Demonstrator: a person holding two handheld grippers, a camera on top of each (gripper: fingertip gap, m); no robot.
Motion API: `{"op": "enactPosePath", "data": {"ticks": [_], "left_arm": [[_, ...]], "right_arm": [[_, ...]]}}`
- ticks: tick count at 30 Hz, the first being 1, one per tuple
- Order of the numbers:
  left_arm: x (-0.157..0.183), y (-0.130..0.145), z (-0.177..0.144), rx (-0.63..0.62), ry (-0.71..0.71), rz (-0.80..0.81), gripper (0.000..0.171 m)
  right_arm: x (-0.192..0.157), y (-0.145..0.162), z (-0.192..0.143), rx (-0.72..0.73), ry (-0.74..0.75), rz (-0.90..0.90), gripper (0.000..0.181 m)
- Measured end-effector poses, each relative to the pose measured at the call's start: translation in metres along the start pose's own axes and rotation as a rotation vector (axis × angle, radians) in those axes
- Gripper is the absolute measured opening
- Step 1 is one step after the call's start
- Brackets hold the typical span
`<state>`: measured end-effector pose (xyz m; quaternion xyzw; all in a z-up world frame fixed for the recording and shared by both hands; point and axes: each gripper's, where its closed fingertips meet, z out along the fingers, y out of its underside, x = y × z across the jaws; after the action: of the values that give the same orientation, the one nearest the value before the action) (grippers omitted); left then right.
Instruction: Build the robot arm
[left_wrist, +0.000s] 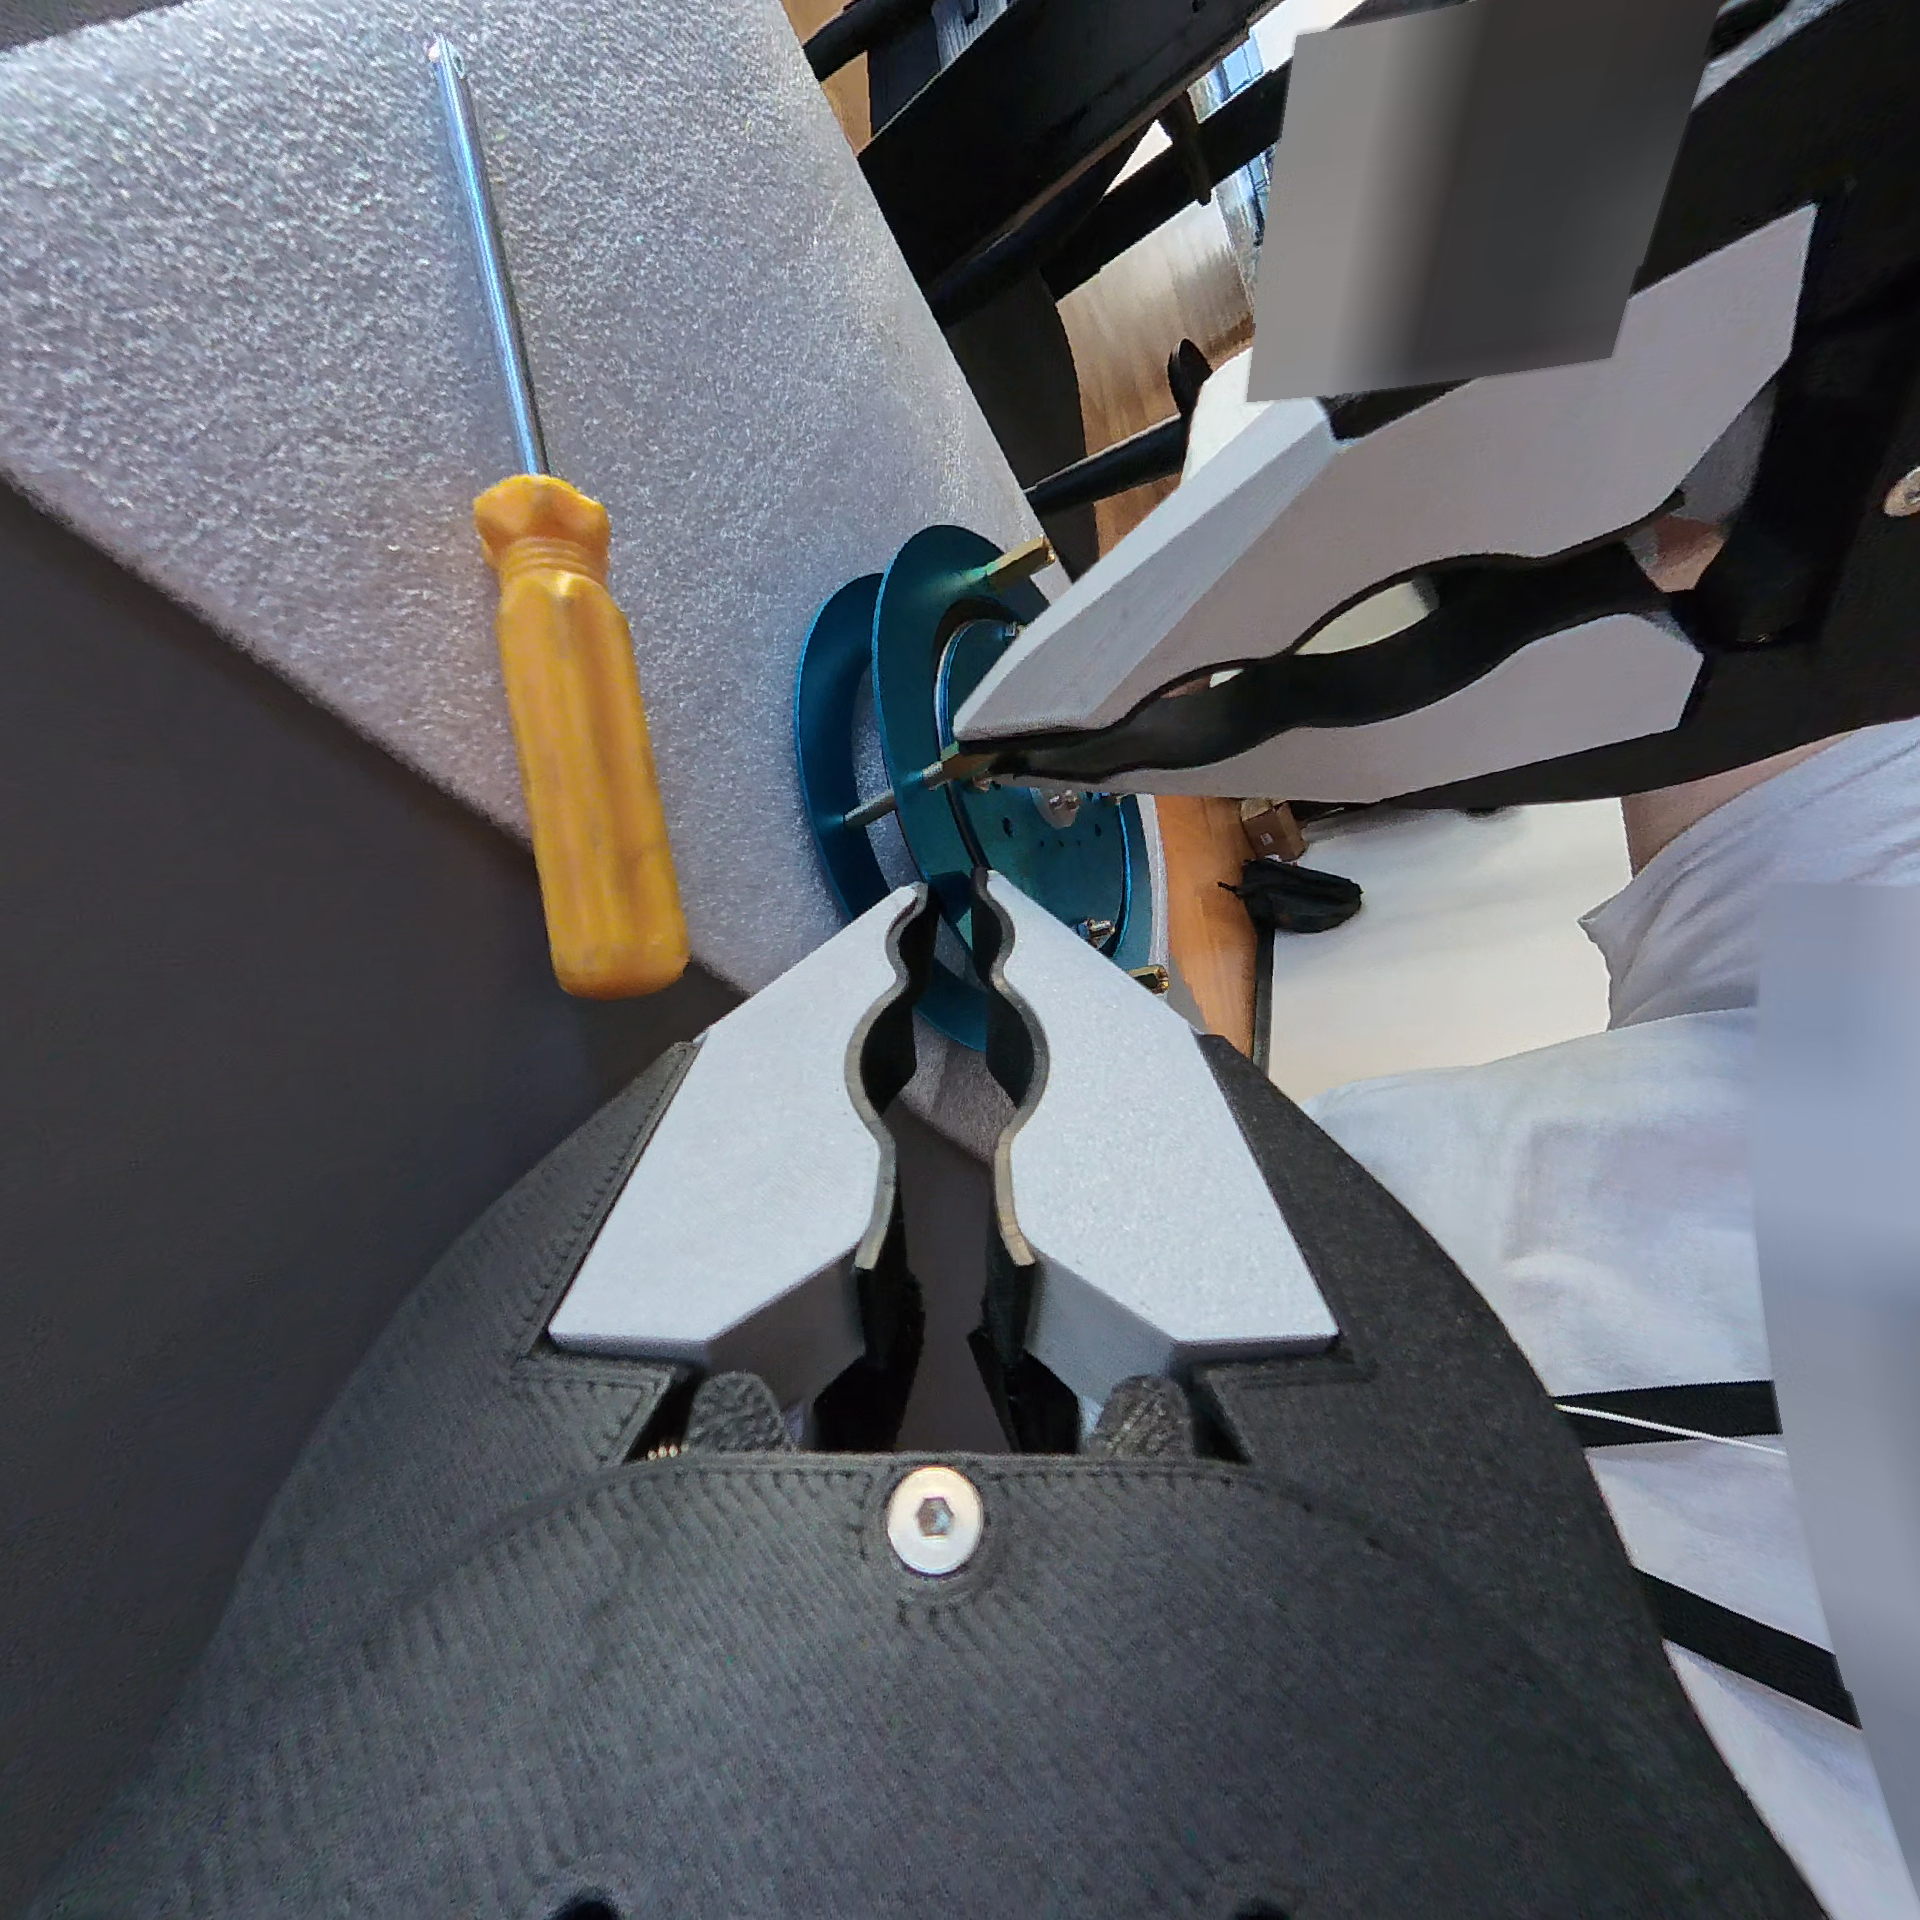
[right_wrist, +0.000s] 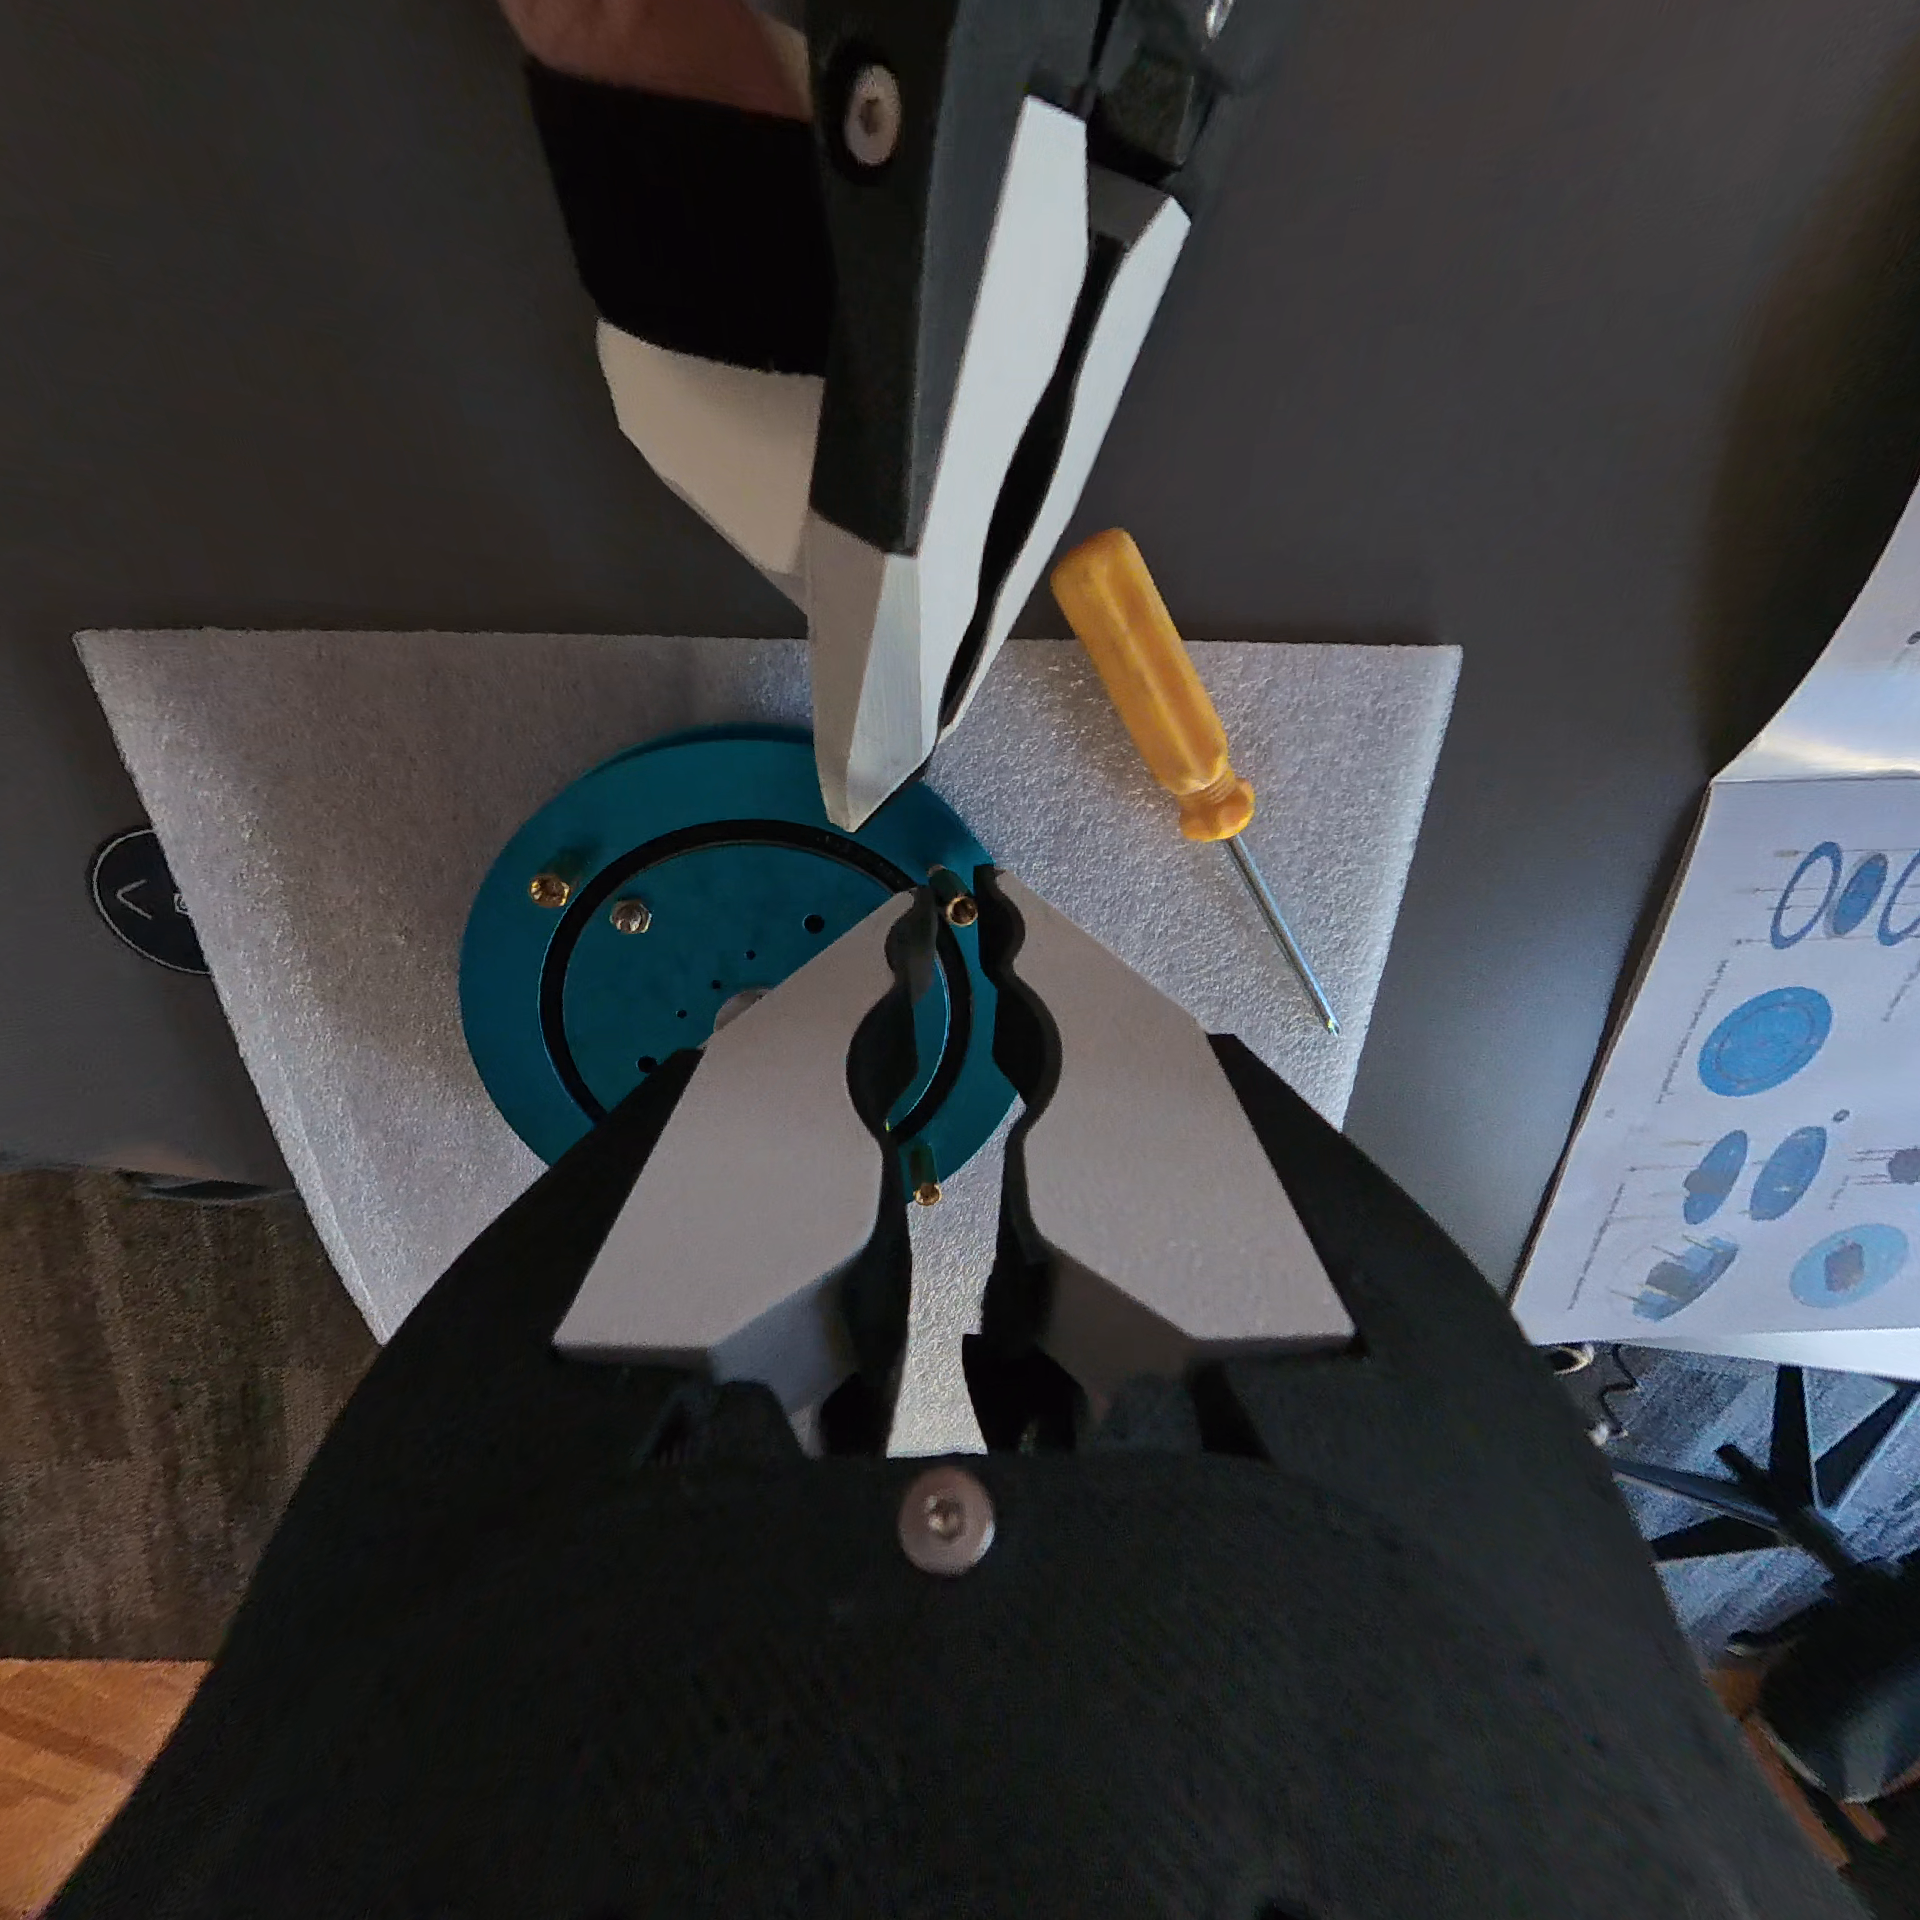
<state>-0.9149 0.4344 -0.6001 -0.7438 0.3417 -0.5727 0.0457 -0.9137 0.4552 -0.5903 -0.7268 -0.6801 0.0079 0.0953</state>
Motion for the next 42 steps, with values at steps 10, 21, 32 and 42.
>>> {"op": "enactPosePath", "data": {"ticks": [10, 21, 32, 42], "left_arm": [[0.000, 0.000, 0.000, -0.003, 0.000, 0.004, 0.004], [0.000, 0.000, 0.000, -0.001, 0.000, 0.002, 0.004], [0.001, 0.001, 0.000, -0.004, -0.009, 0.014, 0.004], [0.001, 0.001, 0.000, -0.005, -0.005, 0.010, 0.004]], "right_arm": [[-0.004, -0.003, -0.004, 0.036, -0.176, 0.511, 0.015], [-0.001, 0.004, -0.004, -0.057, -0.057, 0.013, 0.005], [-0.005, -0.001, -0.007, 0.035, -0.244, 0.545, 0.015], [-0.001, 0.000, -0.006, 0.087, -0.045, -0.138, 0.012]]}}
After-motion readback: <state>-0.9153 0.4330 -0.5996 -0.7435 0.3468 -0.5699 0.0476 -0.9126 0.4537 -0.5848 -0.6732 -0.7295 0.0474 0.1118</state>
